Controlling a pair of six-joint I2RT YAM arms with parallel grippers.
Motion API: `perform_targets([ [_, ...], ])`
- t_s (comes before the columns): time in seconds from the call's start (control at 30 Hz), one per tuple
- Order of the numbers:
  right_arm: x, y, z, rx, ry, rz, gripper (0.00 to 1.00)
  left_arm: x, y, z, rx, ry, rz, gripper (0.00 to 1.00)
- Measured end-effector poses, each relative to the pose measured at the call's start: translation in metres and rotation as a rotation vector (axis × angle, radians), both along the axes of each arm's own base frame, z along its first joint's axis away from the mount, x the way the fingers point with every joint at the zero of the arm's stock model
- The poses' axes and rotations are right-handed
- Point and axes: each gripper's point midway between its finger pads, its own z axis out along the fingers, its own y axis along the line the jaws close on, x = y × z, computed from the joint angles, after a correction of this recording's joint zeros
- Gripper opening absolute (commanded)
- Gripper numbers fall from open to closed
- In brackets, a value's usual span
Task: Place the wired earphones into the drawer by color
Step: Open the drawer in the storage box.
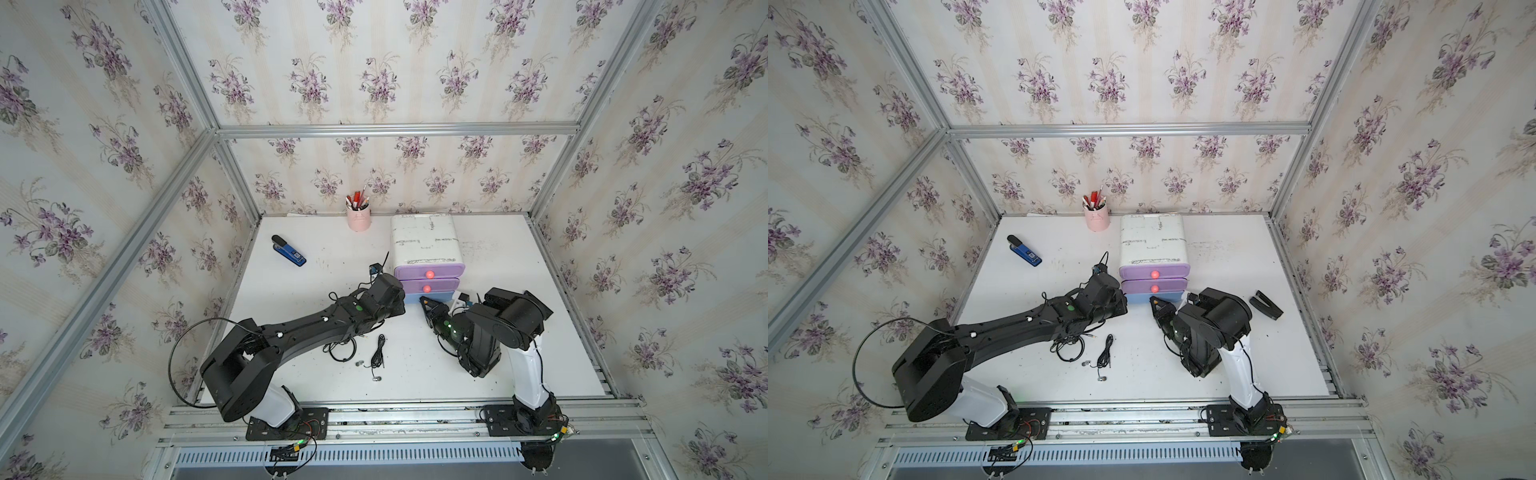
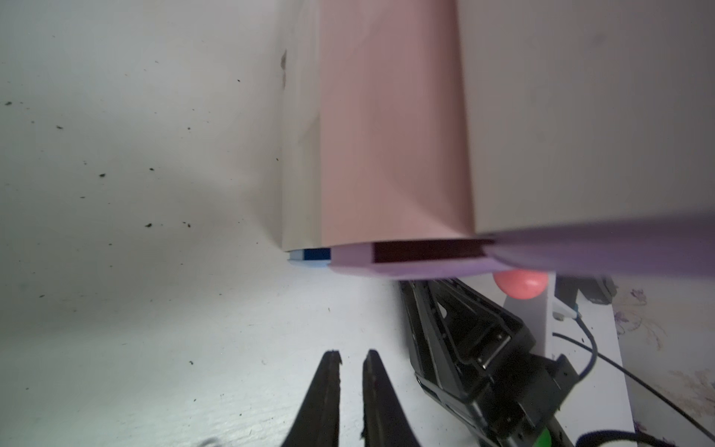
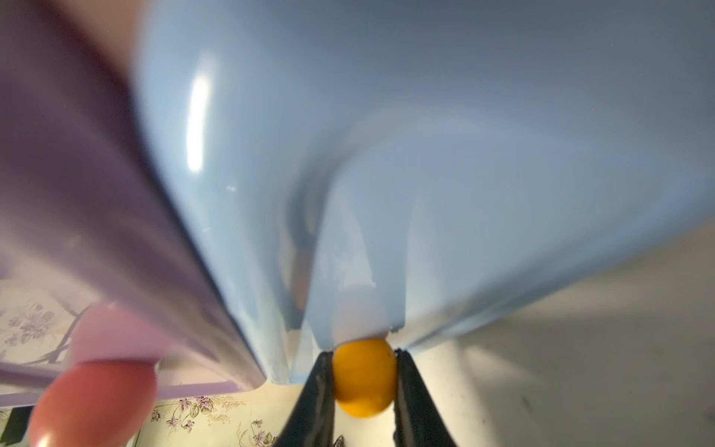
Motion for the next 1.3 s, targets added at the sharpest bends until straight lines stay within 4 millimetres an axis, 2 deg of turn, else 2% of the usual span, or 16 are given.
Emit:
perform_targets([
  [0.1,0.0,0.0,0.0,0.0,0.001,0.0,0.12,0.007,0.001,0.003,-0.027,-0.033,0.043,0.17],
  [0.3,0.001,0.001,-0.001,0.001,0.0,0.002,0.12,0.02,-0.01,0.016,-0.116,-0.103,0.069,0.17],
  [0.47,0.001,0.002,-0.001,0.003,0.001,0.003,0.12,0.024,-0.016,0.01,-0.144,-0.105,0.078,0.17],
  [0.7,0.0,0.002,0.0,0.006,0.003,0.008,0.12,0.028,-0.012,0.01,-0.14,-0.113,0.107,0.18],
  [0.87,-0.005,0.001,0.0,0.009,0.011,0.014,0.12,0.031,-0.013,0.014,-0.13,-0.108,0.121,0.19],
  [1.3,-0.03,0.001,-0.001,0.009,0.044,0.018,0.11,0.03,-0.011,0.001,-0.09,-0.077,0.129,0.2],
])
